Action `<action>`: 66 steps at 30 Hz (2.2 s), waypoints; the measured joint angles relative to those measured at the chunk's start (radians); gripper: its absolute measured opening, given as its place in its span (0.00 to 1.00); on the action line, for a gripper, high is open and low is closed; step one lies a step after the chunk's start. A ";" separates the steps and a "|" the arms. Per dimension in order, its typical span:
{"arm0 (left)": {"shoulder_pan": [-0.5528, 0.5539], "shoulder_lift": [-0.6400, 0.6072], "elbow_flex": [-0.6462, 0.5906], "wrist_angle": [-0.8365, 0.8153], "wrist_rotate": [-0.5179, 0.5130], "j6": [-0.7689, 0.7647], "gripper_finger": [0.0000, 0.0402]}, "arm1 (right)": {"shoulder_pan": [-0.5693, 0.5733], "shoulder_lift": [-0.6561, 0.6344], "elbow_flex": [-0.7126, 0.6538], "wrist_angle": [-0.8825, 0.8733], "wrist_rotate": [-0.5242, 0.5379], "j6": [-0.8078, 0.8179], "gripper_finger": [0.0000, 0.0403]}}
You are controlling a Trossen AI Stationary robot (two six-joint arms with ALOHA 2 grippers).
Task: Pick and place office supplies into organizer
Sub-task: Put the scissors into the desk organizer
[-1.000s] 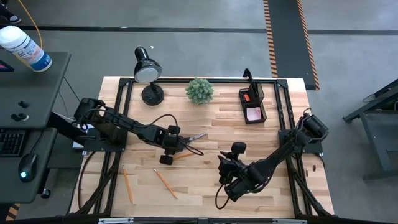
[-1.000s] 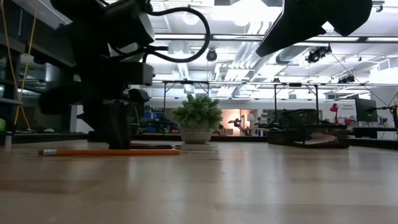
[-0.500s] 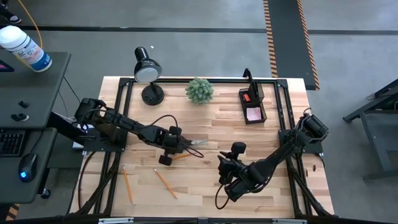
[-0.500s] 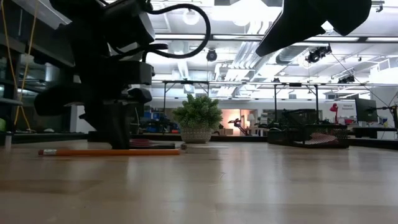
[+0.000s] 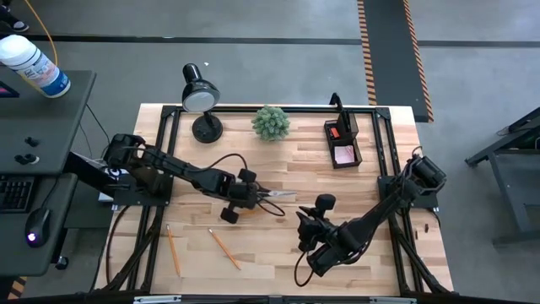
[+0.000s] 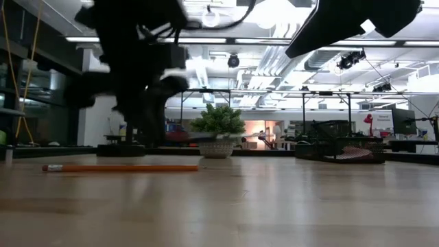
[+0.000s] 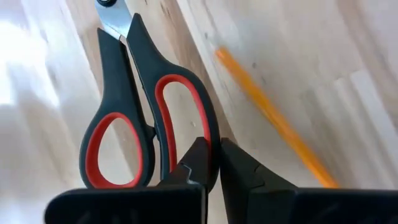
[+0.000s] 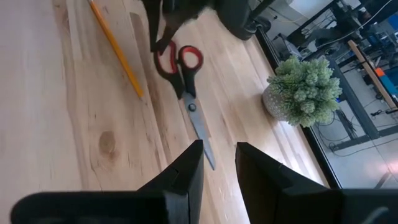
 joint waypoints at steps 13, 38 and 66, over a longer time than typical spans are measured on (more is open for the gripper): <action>-0.021 -0.003 0.362 -0.281 -0.248 0.245 0.00 | 0.005 0.000 0.000 -0.149 -0.010 0.169 0.21; 0.218 -0.005 0.570 0.151 -0.727 1.321 0.00 | 0.037 0.000 0.000 -0.147 0.023 0.271 0.21; 0.379 0.323 0.570 0.921 -0.567 2.434 0.00 | -0.092 0.001 -0.357 -0.253 -0.282 0.591 0.01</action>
